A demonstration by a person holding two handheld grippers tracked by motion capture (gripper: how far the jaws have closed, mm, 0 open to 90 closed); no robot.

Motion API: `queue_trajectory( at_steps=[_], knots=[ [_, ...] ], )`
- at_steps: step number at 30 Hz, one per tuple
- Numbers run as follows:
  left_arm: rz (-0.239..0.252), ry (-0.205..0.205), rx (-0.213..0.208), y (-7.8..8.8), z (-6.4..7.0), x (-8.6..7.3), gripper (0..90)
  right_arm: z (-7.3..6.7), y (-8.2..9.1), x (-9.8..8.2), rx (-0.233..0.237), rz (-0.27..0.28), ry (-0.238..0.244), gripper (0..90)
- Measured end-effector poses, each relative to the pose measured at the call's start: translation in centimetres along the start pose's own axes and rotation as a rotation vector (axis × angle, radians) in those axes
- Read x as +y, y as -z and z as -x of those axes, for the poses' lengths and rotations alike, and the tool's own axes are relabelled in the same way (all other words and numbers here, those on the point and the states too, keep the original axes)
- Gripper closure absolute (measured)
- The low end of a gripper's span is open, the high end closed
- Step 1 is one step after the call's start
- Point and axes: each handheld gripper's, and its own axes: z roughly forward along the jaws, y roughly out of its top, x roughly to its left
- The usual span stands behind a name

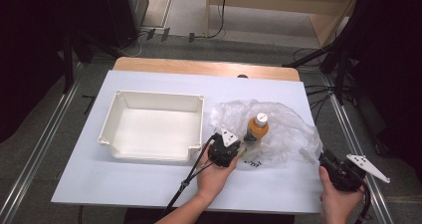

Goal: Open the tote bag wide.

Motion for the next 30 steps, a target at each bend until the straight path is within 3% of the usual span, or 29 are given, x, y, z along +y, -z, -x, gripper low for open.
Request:
queue_trajectory(
  at_steps=[4,7,8,9,10,13,15,17,18,21,24,25,30],
  knots=[
    [0.005,0.033,-0.008,0.1,-0.3,-0.1,89.5,-0.1,0.6,0.9,0.002,0.026,0.000,60.6],
    [0.004,0.023,0.004,0.1,-0.1,-0.1,89.5,-0.9,1.4,2.1,-0.014,0.058,0.027,60.9],
    [0.003,0.015,0.007,0.1,-0.1,-0.1,89.5,-1.8,2.2,2.9,-0.019,0.098,0.054,61.5],
    [0.003,0.015,0.007,0.1,-0.1,-0.1,89.5,-1.8,2.2,2.9,-0.019,0.098,0.054,61.5],
    [0.002,0.016,0.006,0.1,0.0,-0.1,89.4,-2.8,3.0,3.7,-0.023,0.149,0.084,62.0],
    [0.004,0.017,0.009,0.1,0.0,-0.2,89.4,-4.2,4.1,4.7,0.001,0.224,0.096,61.7],
    [0.006,0.007,0.012,0.1,0.1,-0.2,89.4,-4.6,4.4,5.0,0.014,0.243,0.096,61.3],
    [0.010,-0.003,0.017,0.1,0.2,-0.2,89.4,-5.5,4.5,5.4,0.062,0.283,0.117,60.1],
    [0.014,0.000,0.017,0.1,0.2,-0.2,89.4,-6.2,3.7,5.5,0.130,0.255,0.134,58.8],
    [0.007,0.000,0.008,0.1,0.1,-0.2,89.3,-6.8,2.5,5.3,0.164,0.213,0.135,58.7],
    [0.008,-0.001,0.003,0.2,0.2,-0.3,89.2,-7.4,0.4,4.5,0.187,0.156,0.134,59.5],
    [0.012,-0.003,-0.002,0.2,0.2,-0.3,89.2,-7.7,-0.9,3.9,0.199,0.110,0.127,60.9],
    [0.021,0.002,-0.010,0.4,0.1,-0.4,89.1,-7.8,-3.0,2.9,0.205,0.037,0.127,66.8]
  ],
)
